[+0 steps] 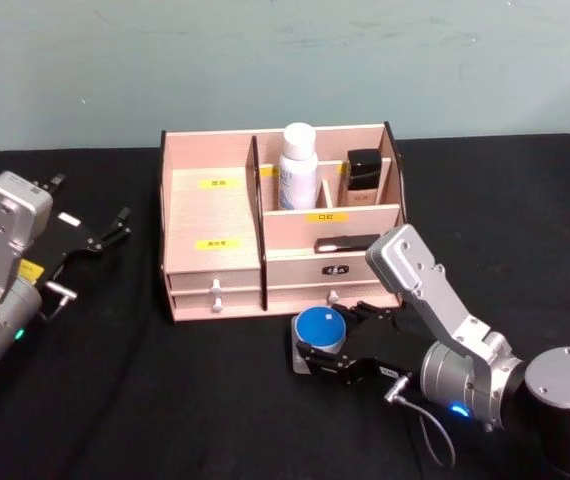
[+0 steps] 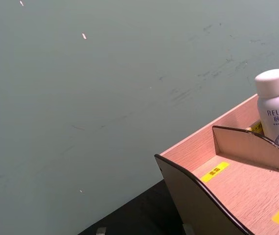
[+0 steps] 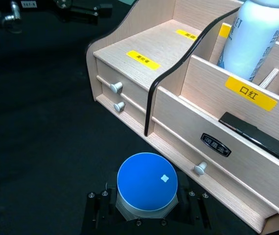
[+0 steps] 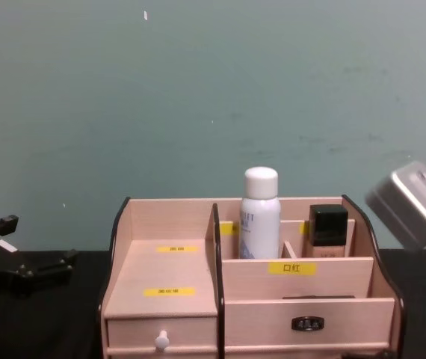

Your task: Pick up the facial cleanser and watermelon frost from the table and place them into the tiered storage box.

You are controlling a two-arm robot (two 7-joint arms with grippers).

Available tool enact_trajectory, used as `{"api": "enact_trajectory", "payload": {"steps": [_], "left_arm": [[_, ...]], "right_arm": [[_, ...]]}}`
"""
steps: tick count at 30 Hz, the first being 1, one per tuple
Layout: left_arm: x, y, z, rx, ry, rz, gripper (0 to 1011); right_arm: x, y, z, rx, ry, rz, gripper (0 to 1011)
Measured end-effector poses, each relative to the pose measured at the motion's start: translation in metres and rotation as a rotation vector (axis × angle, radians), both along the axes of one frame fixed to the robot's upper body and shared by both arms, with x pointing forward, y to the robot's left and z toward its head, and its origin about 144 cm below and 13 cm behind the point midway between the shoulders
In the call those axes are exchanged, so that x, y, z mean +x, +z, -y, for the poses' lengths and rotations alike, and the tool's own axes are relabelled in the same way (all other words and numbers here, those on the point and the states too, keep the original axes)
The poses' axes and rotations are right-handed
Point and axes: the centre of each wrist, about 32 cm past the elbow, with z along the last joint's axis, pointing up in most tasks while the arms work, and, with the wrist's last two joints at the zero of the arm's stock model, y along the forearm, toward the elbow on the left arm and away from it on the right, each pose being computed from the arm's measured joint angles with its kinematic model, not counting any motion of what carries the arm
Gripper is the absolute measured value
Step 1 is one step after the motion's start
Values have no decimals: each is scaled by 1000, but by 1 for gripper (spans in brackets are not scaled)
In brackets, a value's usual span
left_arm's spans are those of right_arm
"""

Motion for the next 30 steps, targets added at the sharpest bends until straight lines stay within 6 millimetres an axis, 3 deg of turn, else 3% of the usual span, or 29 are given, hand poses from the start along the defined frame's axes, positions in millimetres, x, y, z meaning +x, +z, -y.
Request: {"api": "enact_trajectory", "payload": {"steps": [15, 30], "left_arm": [[0, 0, 0, 0, 0, 0, 1010], [0, 0, 0, 0, 0, 0, 1009]], "right_arm": [[-4, 15, 2, 44, 39, 29, 726], [-3, 38, -9, 65, 106, 71, 726]]}}
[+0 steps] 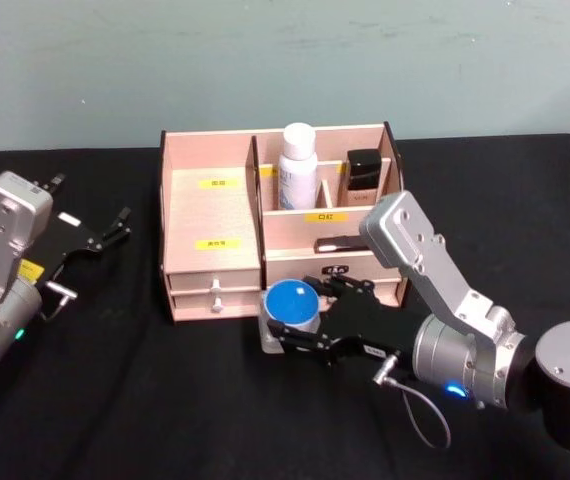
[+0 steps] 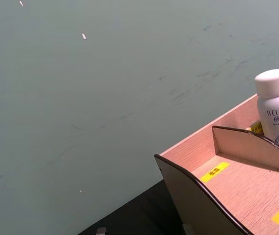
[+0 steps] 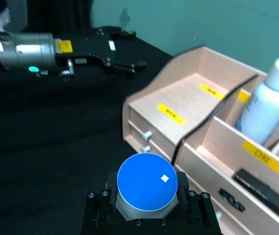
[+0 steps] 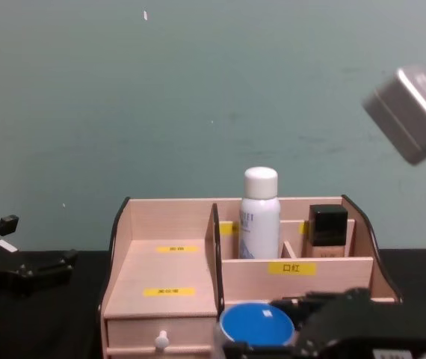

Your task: Pick up the facial cleanser and watermelon frost from the table and place them into the tiered storage box.

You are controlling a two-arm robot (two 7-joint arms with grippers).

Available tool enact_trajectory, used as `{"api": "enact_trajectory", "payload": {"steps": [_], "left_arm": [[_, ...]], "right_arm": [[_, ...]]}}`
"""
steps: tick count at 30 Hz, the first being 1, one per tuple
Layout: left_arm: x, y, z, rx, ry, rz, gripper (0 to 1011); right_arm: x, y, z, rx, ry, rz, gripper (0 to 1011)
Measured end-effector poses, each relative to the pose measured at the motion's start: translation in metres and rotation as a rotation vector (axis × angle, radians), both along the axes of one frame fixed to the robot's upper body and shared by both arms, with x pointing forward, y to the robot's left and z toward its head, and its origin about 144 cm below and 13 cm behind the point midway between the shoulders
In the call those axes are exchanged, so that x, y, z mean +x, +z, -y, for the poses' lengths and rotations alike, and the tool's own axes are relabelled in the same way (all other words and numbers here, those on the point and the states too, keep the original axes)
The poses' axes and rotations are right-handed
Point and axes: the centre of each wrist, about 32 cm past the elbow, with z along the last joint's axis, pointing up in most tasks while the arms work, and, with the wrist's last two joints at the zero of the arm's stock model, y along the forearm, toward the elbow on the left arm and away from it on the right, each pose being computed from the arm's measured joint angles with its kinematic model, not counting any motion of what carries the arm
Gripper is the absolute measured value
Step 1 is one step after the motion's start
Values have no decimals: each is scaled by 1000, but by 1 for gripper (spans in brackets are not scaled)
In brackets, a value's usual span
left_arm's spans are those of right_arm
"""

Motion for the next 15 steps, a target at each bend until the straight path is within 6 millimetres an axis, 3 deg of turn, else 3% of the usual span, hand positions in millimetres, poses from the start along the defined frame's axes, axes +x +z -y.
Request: {"api": "enact_trajectory", "payload": {"steps": [8, 15], "left_arm": [[0, 0, 0, 0, 0, 0, 1010], [0, 0, 0, 0, 0, 0, 1009]], "right_arm": [[3, 13, -7, 7, 32, 33, 726], [19, 22, -18, 14, 41, 59, 726]]}}
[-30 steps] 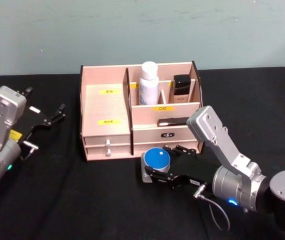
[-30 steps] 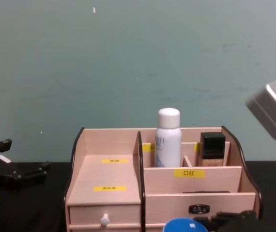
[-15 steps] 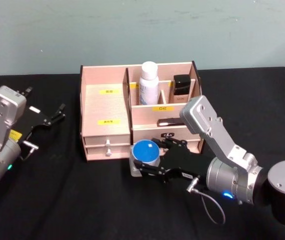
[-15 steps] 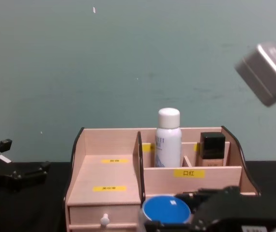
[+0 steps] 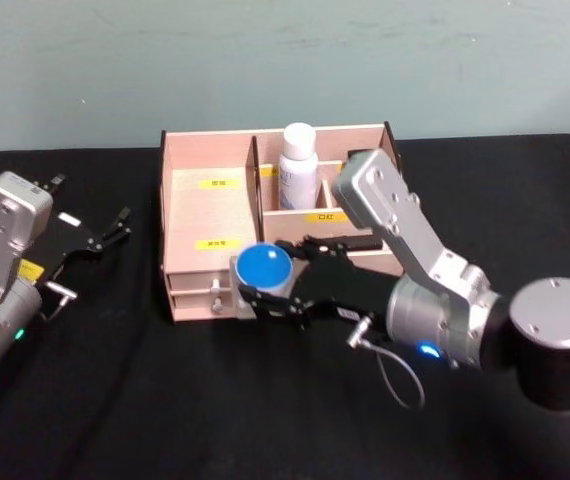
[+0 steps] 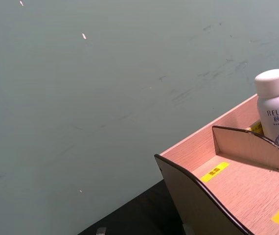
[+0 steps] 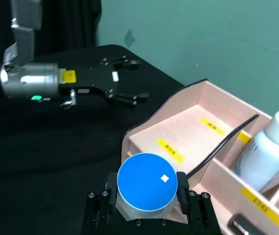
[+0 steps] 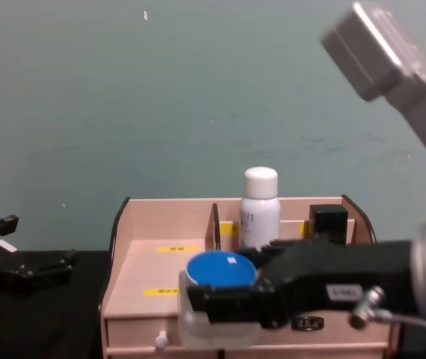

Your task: Pick up the facial cleanser and watermelon frost from the table and place them into the tiered storage box.

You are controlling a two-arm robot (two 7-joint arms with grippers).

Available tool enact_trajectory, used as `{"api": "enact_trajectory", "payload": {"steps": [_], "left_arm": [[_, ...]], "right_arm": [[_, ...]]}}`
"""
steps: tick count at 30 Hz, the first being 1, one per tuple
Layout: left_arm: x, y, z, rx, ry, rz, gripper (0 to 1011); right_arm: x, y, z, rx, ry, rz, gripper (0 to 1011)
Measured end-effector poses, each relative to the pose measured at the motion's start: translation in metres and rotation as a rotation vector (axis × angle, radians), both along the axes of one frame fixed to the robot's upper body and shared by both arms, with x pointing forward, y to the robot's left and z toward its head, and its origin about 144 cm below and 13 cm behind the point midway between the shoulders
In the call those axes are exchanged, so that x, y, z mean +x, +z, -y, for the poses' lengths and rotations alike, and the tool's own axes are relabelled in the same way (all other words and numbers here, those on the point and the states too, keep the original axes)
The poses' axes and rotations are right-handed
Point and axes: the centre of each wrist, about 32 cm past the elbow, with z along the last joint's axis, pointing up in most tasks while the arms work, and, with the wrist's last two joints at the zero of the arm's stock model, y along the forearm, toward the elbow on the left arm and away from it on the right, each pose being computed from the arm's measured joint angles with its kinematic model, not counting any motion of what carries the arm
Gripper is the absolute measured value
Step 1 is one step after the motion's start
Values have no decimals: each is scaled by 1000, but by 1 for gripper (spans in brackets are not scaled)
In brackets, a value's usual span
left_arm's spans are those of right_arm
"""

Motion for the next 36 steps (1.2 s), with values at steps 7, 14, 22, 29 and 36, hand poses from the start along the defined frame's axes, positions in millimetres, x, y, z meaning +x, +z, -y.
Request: {"api": "enact_trajectory", "payload": {"steps": [7, 14, 22, 29, 36], "left_arm": [[0, 0, 0, 0, 0, 0, 1010], [0, 0, 0, 0, 0, 0, 1010], [0, 0, 0, 0, 0, 0, 1010], [0, 0, 0, 0, 0, 0, 1010], [0, 0, 0, 0, 0, 0, 1010]], "right_arm": [[29, 4, -15, 26, -12, 17, 728], [50, 4, -27, 31, -24, 32, 726], [67, 1, -38, 16, -45, 44, 728], [76, -2, -44, 5, -60, 49, 726], [82, -2, -48, -1, -61, 46, 726]]}}
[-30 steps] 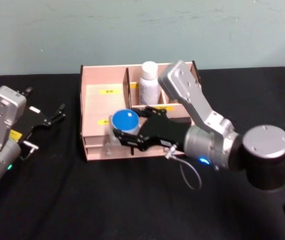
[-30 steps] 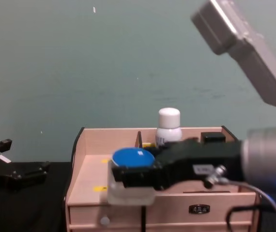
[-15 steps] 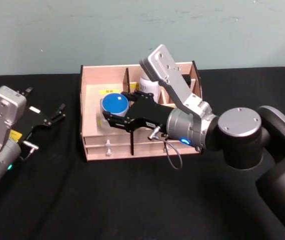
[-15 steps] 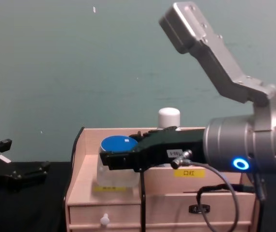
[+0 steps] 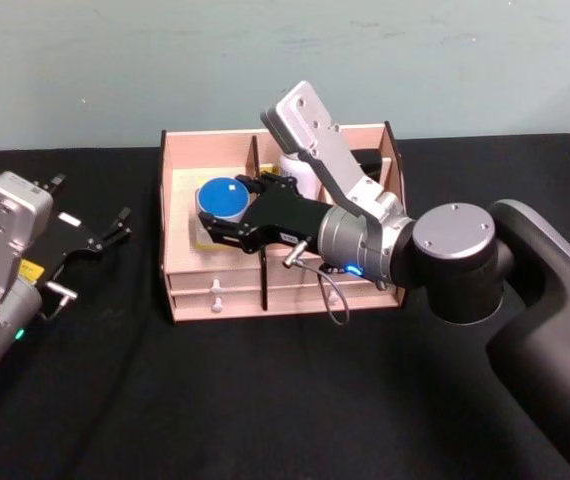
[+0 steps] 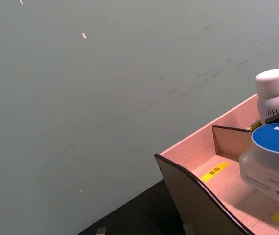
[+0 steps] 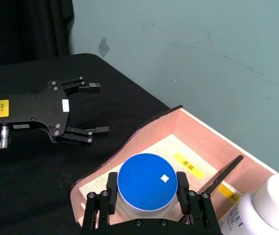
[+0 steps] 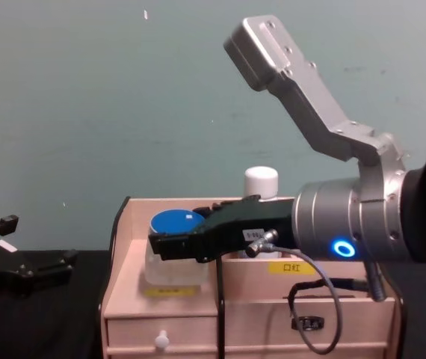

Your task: Pick up the facial cleanser and watermelon frost from the table and place them into the tiered storage box.

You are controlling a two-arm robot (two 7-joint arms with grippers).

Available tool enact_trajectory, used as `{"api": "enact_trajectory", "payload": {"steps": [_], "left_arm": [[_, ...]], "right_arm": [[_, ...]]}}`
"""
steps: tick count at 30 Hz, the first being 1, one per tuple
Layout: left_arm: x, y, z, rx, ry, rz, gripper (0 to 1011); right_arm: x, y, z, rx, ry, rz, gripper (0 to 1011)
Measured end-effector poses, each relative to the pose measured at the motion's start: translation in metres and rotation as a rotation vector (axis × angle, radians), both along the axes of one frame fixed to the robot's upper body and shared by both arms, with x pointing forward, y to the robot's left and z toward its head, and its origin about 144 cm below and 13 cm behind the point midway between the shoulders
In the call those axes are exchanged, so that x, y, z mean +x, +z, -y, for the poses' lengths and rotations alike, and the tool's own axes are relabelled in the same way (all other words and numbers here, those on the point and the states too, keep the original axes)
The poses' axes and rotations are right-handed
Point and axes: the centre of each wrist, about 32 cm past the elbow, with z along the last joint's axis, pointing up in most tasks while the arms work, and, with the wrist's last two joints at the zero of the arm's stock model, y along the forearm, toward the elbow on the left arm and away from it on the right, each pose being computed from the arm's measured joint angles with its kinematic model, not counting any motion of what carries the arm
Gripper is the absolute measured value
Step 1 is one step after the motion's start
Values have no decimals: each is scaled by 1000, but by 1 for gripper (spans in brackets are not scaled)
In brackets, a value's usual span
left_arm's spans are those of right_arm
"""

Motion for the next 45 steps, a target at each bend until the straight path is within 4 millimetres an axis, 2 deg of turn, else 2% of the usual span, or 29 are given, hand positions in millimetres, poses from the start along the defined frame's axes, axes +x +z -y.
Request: {"api": "enact_trajectory", "payload": {"steps": [27, 29, 32, 34, 35, 38, 45], "left_arm": [[0, 0, 0, 0, 0, 0, 1010], [0, 0, 0, 0, 0, 0, 1010], [0, 0, 0, 0, 0, 0, 1010], [0, 0, 0, 0, 0, 0, 1009], [0, 0, 0, 0, 0, 0, 1010], [0, 0, 0, 0, 0, 0, 1010], [0, 0, 0, 0, 0, 0, 1010]], "right_arm": [[7, -7, -5, -19, -10, -35, 730], [7, -7, -4, -21, -11, -36, 758], [7, -7, -4, -22, -14, -36, 865], [8, -7, -5, -22, -21, -32, 891], [7, -7, -4, -17, -24, -24, 947], [6, -6, -3, -8, -26, -5, 1000], [1, -3, -2, 11, -30, 48, 1002]]}}
